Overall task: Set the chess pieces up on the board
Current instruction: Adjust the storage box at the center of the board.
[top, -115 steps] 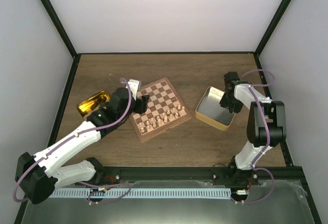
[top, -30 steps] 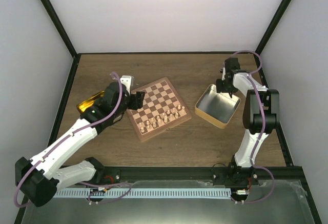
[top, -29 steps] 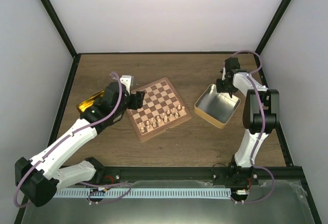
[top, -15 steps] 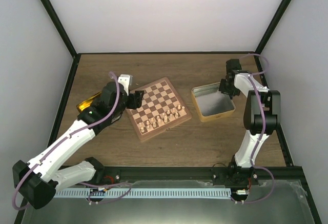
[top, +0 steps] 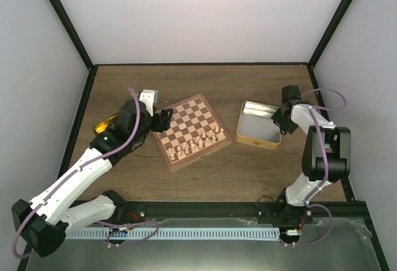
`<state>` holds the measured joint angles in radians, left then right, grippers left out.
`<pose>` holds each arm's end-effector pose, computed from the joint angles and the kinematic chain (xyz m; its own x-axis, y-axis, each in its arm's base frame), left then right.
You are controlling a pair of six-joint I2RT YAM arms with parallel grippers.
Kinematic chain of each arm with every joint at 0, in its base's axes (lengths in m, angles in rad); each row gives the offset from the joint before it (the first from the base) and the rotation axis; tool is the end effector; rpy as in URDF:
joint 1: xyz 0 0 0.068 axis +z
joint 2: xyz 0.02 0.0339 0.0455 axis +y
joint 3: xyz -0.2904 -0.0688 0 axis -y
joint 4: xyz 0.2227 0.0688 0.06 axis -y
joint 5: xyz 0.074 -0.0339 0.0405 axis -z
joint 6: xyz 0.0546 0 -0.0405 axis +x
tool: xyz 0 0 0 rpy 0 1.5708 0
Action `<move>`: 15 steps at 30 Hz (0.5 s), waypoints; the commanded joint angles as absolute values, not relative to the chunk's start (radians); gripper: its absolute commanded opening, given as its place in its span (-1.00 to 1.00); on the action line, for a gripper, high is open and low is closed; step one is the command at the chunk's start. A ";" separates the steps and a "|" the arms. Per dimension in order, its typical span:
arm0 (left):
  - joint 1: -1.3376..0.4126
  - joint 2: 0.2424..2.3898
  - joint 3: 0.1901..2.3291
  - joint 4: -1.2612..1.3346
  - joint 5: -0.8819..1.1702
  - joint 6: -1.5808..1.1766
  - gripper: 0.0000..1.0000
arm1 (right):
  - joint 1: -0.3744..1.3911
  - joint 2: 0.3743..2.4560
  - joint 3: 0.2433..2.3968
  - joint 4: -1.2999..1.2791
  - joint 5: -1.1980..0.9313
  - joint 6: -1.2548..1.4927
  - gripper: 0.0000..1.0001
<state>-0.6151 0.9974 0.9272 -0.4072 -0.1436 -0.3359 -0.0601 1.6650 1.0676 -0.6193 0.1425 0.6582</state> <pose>0.1699 -0.1105 0.3429 -0.5083 -0.0403 -0.8602 0.3175 0.9198 -0.2307 0.3086 -0.0263 0.2069 -0.6742 0.6472 -0.3558 0.6586 0.7449 0.1067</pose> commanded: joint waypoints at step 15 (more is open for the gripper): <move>-0.592 1.049 0.952 -0.374 -0.153 -0.320 0.44 | -0.067 1.412 0.813 -0.508 0.035 1.111 -0.28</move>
